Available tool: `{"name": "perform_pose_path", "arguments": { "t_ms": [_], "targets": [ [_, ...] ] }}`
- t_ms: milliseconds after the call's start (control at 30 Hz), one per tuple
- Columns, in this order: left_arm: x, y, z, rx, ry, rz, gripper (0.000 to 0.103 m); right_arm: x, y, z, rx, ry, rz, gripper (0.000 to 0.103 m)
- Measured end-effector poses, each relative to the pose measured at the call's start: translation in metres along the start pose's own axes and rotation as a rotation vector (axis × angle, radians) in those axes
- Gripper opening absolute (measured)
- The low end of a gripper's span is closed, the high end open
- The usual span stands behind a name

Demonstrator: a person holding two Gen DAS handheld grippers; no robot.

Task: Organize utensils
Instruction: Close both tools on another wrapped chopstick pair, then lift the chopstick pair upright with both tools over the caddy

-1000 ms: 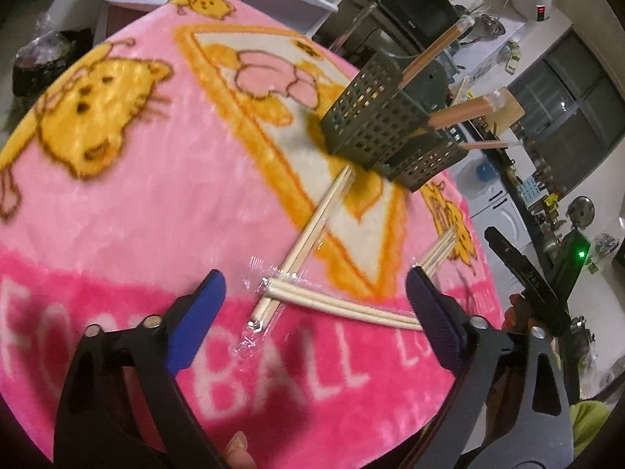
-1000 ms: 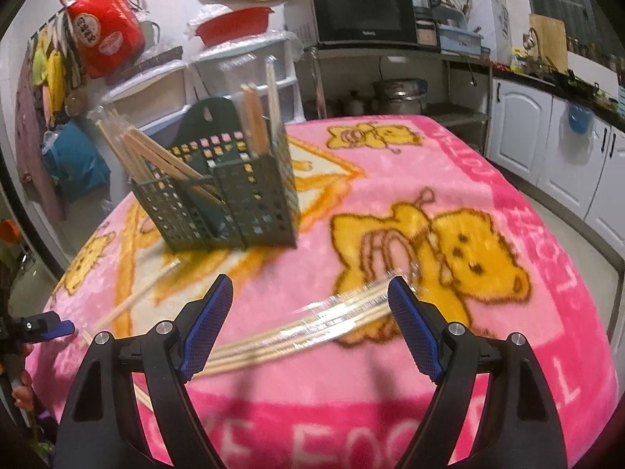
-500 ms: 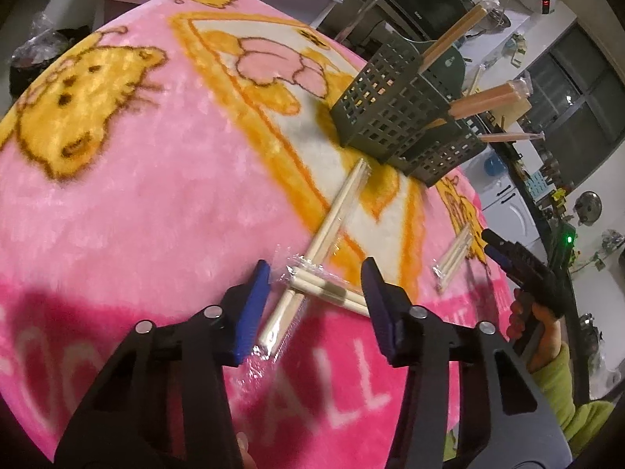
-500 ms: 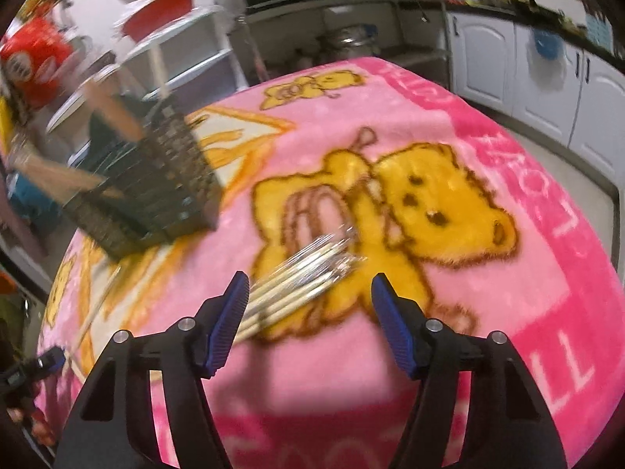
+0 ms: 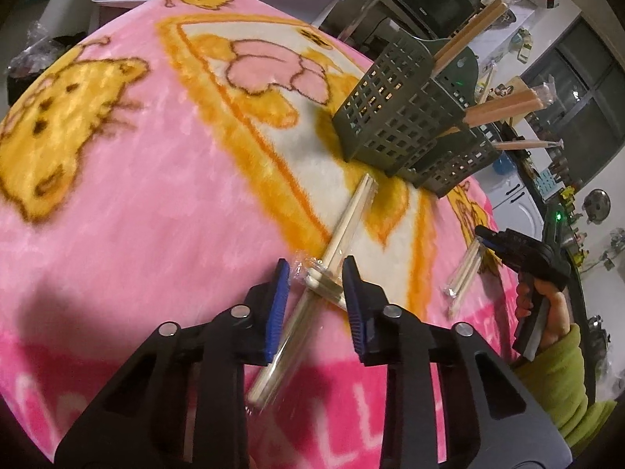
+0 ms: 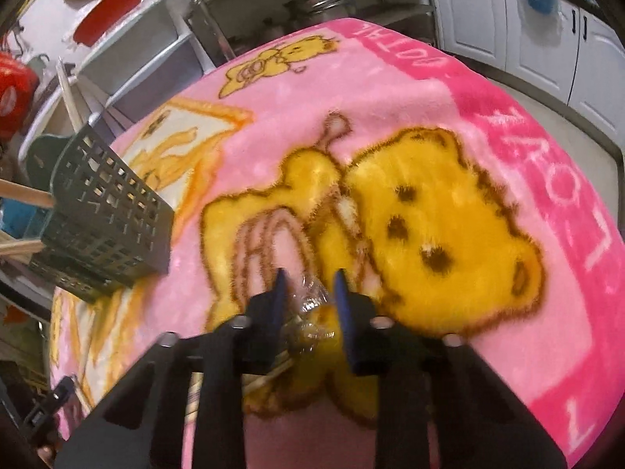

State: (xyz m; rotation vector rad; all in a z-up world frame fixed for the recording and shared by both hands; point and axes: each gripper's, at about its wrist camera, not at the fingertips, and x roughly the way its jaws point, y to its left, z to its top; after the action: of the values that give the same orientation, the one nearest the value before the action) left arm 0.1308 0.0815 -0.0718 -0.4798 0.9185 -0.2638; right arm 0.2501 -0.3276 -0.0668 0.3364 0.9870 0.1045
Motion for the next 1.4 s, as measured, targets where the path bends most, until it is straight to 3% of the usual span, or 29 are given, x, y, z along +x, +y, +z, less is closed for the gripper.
{"name": "perform_pose_path", "arguments": {
  "t_ms": [100,400,733,1400],
  "targets": [
    [0.003,-0.002,0.003,0.004,0.0,0.004,0.017,-0.001,0.001,0.002,0.0,-0.017,0.024,0.008],
    [-0.003,-0.005,0.014,0.015,-0.034,-0.018,0.006,-0.036,0.025,0.007,-0.03,-0.154,0.126,0.007],
    [-0.037,-0.038,0.028,0.069,-0.125,-0.112,0.005,-0.098,0.078,0.0,-0.167,-0.298,0.237,0.007],
    [-0.08,-0.107,0.051,0.19,-0.229,-0.25,0.002,-0.166,0.141,-0.012,-0.348,-0.387,0.377,0.006]
  ]
}}
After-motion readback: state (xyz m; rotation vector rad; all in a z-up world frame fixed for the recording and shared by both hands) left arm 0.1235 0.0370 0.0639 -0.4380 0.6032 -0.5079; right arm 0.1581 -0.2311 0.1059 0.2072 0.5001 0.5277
